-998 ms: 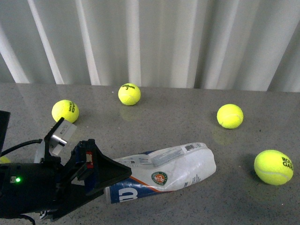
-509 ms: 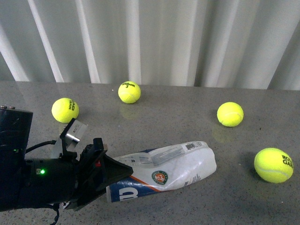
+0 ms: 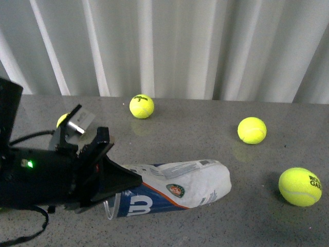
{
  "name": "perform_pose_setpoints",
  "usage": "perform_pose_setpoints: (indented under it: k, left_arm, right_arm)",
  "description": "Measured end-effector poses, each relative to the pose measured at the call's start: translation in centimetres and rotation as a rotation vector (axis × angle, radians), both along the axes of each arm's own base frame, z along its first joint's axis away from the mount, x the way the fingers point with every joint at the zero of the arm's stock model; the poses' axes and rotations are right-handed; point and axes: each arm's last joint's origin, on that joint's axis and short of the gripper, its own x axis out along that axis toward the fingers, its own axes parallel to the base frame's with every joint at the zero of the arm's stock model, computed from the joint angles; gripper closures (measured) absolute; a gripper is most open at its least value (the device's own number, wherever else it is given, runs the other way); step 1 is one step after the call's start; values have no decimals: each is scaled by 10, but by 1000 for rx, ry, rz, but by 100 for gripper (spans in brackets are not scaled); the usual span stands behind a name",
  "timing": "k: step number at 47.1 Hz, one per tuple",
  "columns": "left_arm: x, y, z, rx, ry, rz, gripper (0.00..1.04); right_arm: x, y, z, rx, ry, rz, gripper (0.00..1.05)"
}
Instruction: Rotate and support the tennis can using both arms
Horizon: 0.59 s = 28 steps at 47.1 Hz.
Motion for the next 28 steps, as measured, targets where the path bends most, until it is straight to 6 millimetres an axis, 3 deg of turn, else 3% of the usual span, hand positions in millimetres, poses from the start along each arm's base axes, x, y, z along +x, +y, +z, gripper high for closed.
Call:
perform_pose_setpoints:
  k: [2, 11, 17, 20, 28]
  left_arm:
    - [1, 2, 13, 31, -20, -11, 101]
    - [9, 11, 103, 227, -177, -86, 101]
    - [10, 6, 156, 445, -269, -179, 101]
    - [8, 0, 172, 583, -278, -248, 101]
    - [1, -18, 180, 912, -265, -460, 101]
  right_arm:
    - [0, 0, 0, 0, 0, 0, 7]
    - [0, 0, 0, 0, 0, 0, 7]
    - [0, 0, 0, 0, 0, 0, 7]
    - [0, 0, 0, 0, 0, 0, 7]
    - [0, 0, 0, 0, 0, 0, 7]
